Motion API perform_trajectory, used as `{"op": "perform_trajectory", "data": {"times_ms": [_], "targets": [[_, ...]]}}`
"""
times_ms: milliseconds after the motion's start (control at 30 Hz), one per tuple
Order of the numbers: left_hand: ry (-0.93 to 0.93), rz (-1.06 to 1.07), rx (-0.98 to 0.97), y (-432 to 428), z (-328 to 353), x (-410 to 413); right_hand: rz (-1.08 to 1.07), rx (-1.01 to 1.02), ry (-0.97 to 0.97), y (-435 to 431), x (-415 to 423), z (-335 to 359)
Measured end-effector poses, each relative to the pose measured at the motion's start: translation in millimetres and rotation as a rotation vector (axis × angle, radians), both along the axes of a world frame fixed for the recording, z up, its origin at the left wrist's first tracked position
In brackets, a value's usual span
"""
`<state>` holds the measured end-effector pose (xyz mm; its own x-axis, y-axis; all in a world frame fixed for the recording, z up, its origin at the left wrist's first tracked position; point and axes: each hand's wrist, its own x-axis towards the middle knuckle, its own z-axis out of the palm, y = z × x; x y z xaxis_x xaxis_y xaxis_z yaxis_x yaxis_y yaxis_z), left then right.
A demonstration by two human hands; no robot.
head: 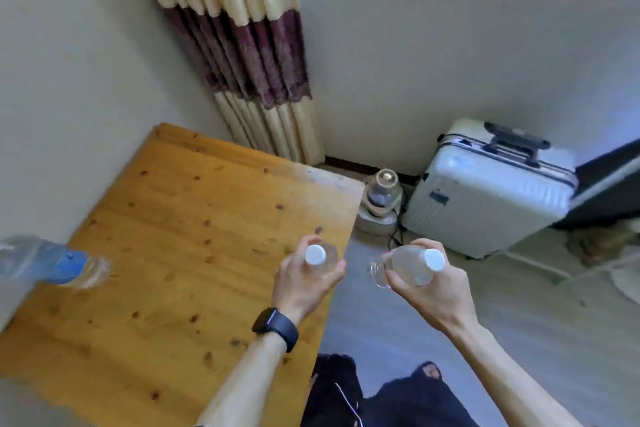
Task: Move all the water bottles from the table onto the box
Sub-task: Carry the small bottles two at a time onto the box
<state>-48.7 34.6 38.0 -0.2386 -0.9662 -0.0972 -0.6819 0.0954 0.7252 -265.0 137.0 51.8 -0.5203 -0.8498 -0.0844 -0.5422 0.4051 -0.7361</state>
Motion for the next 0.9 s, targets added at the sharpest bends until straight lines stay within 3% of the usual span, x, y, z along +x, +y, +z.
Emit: {"op": "perform_trajectory", "data": {"times_ms": [200,400,700,900], "targets": [[-0.041,-0.334,-0.039,45.8,12.4,-165.5,-0.342,-0.076,0.051,117.2,-108.3,9.3],[-0.055,-0.652,0.038,162.0,17.9,-345.4,-0.72,-0.042,0.085,270.9,-204.2,16.0],[-0.041,-1.225,0.018,348.1,50.3,-562.0,-1.31,-0.063,0.066,465.1,-283.4,29.6],[-0.067,-1.491,-0.006,458.1,56.1,-673.0,-1.625,0.083,0.136,564.2,-330.0,20.9]]}}
